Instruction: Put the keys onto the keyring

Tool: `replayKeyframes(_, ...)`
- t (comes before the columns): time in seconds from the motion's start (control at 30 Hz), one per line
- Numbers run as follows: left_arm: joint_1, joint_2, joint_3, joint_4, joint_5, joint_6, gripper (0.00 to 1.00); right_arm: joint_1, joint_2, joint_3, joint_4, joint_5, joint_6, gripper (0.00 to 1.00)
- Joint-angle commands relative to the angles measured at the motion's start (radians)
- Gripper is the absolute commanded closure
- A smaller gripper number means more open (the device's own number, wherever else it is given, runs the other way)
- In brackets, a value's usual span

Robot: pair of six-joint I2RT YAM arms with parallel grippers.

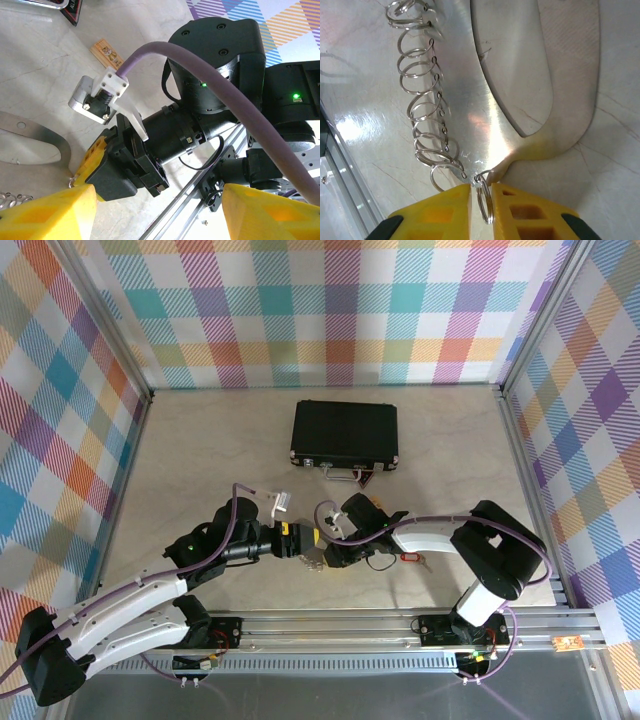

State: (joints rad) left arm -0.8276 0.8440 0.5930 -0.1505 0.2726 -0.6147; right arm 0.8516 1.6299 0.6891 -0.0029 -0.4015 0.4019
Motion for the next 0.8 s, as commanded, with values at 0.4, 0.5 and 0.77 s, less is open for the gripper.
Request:
replayKeyframes(0.4, 0.009, -0.023, -0.012, 0.022, 0.025, -0.026, 0.33, 0.011, -0.044, 0.024, -0.045, 0.005, -0.037, 0.9)
replayKeyframes(0.5, 0.01, -0.028, -0.007, 0.015, 0.025, -0.024, 0.33, 0.013, -0.048, 0.022, -0.048, 0.009, -0.039, 0.91)
replayKeyframes(0.77, 0.009, -0.052, 0.002, -0.031, 0.0, -0.003, 0.33, 0.023, -0.082, 0.018, -0.056, 0.001, -0.054, 1.0)
